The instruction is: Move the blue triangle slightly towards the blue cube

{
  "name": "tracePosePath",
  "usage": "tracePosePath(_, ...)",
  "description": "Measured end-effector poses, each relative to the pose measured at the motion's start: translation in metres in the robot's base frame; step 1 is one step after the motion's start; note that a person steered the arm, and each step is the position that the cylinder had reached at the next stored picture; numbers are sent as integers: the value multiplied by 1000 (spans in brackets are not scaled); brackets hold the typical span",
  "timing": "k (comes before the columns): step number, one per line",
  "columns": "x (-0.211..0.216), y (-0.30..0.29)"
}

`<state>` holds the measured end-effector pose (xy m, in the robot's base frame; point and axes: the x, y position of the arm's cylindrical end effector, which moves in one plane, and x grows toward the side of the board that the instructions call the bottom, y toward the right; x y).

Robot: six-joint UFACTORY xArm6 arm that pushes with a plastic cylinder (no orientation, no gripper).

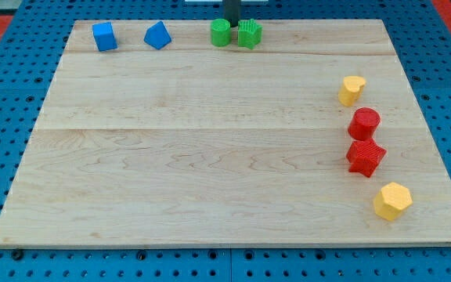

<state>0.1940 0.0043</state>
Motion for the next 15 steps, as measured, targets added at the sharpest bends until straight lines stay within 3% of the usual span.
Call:
tracePosePath(2, -2, -99)
tracePosePath(3, -2, -114)
tracePosePath(6, 28, -116)
tracePosePath(7, 54, -68)
tracePosePath(8, 66, -84)
tracePosePath(10, 64, -111)
tracePosePath(14, 77, -110)
tracePosePath(15, 65, -139)
